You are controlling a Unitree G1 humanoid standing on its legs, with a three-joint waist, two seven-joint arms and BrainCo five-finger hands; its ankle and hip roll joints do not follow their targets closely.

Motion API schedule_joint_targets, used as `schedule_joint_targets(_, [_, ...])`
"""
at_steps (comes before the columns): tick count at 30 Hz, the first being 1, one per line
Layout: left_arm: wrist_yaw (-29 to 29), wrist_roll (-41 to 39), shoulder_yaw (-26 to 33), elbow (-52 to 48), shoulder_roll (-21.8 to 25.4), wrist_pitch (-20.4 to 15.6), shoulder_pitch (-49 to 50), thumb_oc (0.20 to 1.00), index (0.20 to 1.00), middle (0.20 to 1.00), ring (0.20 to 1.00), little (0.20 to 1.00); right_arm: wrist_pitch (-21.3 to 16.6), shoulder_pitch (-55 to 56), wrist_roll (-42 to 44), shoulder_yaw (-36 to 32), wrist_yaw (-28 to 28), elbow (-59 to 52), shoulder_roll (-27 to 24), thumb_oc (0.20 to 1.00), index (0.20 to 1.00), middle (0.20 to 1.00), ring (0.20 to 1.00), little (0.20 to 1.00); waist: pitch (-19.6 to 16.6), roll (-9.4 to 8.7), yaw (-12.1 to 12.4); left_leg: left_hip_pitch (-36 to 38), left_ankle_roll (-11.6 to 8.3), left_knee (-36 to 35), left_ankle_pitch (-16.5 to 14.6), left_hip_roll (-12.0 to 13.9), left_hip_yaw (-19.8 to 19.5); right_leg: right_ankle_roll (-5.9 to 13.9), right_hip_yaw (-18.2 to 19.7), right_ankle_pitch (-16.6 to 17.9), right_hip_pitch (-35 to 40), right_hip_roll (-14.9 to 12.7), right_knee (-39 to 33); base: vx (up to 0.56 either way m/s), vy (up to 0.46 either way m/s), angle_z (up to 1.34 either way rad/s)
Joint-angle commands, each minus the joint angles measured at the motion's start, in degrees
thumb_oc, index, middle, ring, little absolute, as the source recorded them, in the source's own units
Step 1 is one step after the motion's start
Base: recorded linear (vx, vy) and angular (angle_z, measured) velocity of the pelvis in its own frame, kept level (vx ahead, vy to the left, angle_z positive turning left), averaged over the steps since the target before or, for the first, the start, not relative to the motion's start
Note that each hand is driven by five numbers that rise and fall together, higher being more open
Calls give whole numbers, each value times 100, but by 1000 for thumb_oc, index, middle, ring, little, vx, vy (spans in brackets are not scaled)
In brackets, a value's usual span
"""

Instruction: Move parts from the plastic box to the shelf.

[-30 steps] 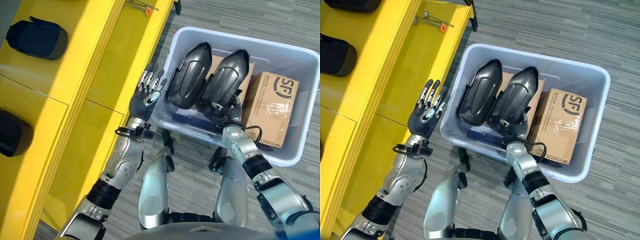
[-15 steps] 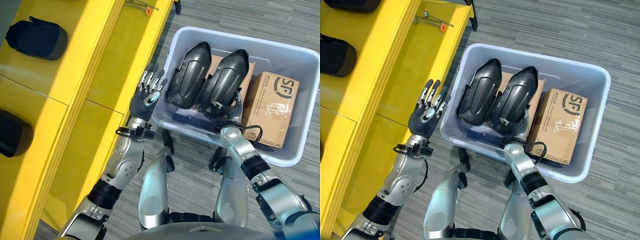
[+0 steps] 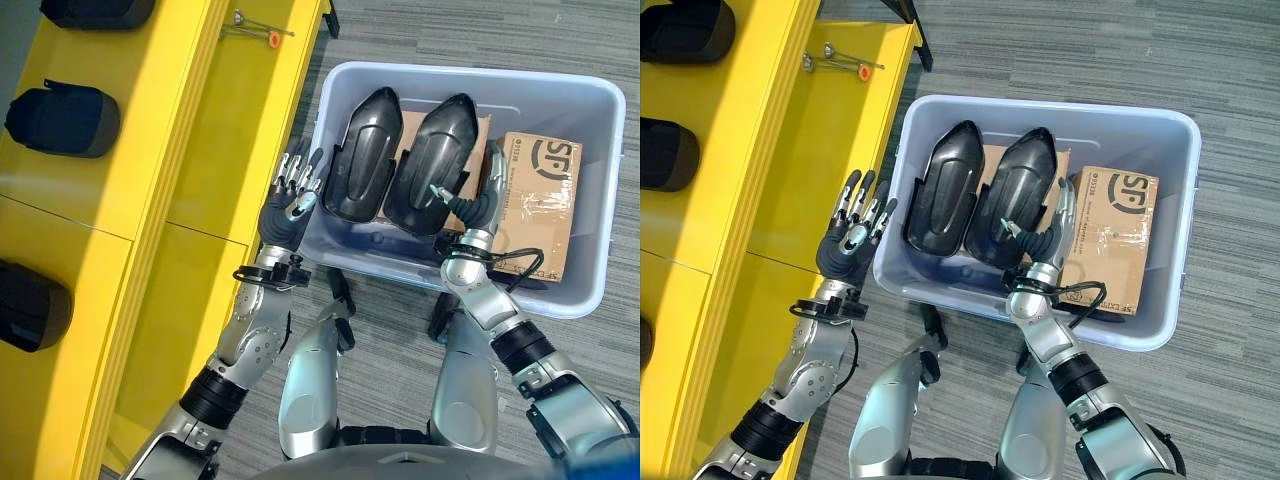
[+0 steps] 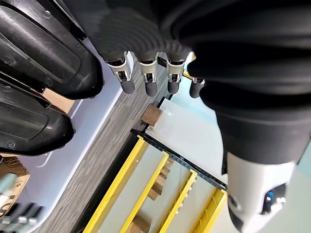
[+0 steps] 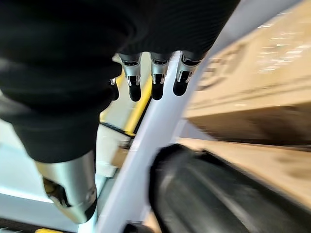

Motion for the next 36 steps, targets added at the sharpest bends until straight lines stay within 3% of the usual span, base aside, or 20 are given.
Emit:
schedule_joint_targets(1, [-163, 189, -4, -331, -37, -374, -41, 1000, 1000, 1000, 1000, 1000, -306, -153, 958, -192, 420, 103, 182, 1000, 1000, 1000, 1000, 1000, -77, 31, 63, 294, -145, 250, -861, 2, -108, 190, 139, 152, 263, 137, -356, 0, 0, 0])
schedule_joint_targets(5, [-204, 158, 16, -333, -26, -237, -78, 1000, 1000, 1000, 1000, 1000, -543, -139, 1401, -276, 1025, 535, 295, 1000, 1000, 1000, 1000, 1000, -77, 30, 120, 267, -133, 294, -873, -6, -145, 165, 96, 138, 238, 112, -276, 5, -17, 0])
schedule_joint_targets(11, [-213, 188, 62, -366, 30, -68, -115, 1000, 1000, 1000, 1000, 1000, -498, -335, 1410, -299, 1294, 718, 289, 1000, 1000, 1000, 1000, 1000, -77, 13, 215, 168, -114, 395, -892, -10, -213, 144, 46, 110, 195, 71, -150, 6, -20, 3])
schedule_joint_targets(16, [-269, 166, 81, -350, 56, -35, -124, 1000, 1000, 1000, 1000, 1000, -455, -520, 1301, -324, 1318, 813, 252, 1000, 1000, 1000, 1000, 1000, -77, 5, 271, 110, -113, 435, -898, -6, -244, 129, 14, 90, 173, 59, -97, 1, -24, 12])
schedule_joint_targets(21, [-208, 205, 51, -383, 66, 16, -156, 1000, 1000, 1000, 1000, 1000, -309, -661, 1412, -390, 931, 957, 264, 1000, 1000, 1000, 1000, 1000, -77, 5, 308, 74, -119, 457, -896, -3, -266, 129, -3, 87, 156, 52, -61, 2, -7, 2])
schedule_joint_targets(36, [-173, 154, -63, -350, -1, -125, -130, 1000, 1000, 1000, 1000, 1000, -506, -453, 1534, -587, 722, 1120, 300, 1000, 1000, 1000, 1000, 1000, -77, 125, 206, 103, -120, 406, -886, -21, -190, 119, 72, 62, 98, 62, -48, 1, 11, -1])
